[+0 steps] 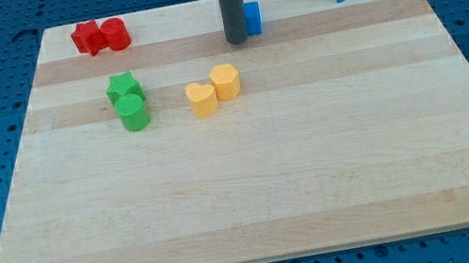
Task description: Push the blue cube towards the top center of the board
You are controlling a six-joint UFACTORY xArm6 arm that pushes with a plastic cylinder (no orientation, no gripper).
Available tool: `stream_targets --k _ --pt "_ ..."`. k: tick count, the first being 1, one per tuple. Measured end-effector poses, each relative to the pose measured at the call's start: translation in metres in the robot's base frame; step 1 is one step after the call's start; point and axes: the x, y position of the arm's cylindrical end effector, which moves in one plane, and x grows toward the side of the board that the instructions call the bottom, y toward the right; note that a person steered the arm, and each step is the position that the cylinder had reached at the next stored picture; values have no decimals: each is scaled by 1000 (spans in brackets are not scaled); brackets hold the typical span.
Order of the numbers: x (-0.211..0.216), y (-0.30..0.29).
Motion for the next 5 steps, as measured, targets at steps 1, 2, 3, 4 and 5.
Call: stream_targets --k 1,2,3,4,5 --pt "-5 0" --pt "-5 0" --pt "-9 0" --pt "-16 2" --pt "-17 11"
